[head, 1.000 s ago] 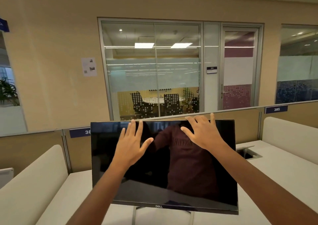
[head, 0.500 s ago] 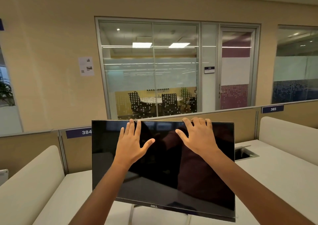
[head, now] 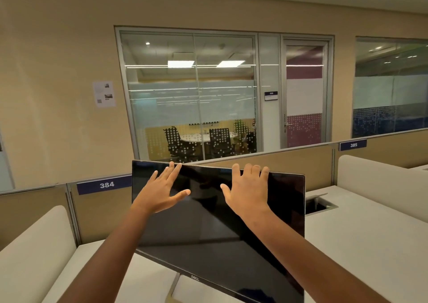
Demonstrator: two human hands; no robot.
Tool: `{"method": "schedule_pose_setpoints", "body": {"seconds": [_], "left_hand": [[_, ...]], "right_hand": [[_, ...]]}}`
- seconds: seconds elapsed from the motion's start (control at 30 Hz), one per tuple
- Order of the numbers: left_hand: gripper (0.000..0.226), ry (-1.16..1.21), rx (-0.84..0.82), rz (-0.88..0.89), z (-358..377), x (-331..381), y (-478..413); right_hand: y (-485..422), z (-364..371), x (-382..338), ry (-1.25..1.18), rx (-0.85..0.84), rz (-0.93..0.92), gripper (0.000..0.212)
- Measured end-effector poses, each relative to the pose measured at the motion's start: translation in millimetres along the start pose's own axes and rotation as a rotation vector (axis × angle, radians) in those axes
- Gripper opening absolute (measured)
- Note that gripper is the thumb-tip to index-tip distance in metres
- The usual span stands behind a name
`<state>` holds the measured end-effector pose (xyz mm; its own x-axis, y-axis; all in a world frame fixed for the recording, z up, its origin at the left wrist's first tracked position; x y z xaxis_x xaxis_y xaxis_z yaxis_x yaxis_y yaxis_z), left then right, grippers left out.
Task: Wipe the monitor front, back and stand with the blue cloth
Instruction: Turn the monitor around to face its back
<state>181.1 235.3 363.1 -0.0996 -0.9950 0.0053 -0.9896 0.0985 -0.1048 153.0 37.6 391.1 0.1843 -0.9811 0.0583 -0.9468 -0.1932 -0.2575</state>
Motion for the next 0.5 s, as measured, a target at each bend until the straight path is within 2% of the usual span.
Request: {"method": "schedule_pose_setpoints", "body": {"seconds": [0.33,0.43,0.5], "left_hand": [[0.136,-0.054,-0.063,-0.012,-6,2,-12],[0.134,-0.032,-0.070,-0.009,-5,3,-11],[0.121,-0.026,-0.074,-0.018,-7,4,-10]], "right_hand": [[7,1,-12,0.083,-0.138,0.109,0.069],[8,1,-11,0.105,-0.157,0.085,0.070],[11,-1,-8,0.103,-0.151,0.017,0.071]]}}
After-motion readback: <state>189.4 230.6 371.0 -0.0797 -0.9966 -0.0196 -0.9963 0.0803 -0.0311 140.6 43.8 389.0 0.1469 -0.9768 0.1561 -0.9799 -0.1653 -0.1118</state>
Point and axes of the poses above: each hand's wrist, its own y-axis away from the middle knuckle, its own z-axis out of the palm, x = y × z, the point moved 10 cm from there along -y, towards the middle knuckle, and after that the axes turned 15 degrees about -x, right-handed, at the moved point
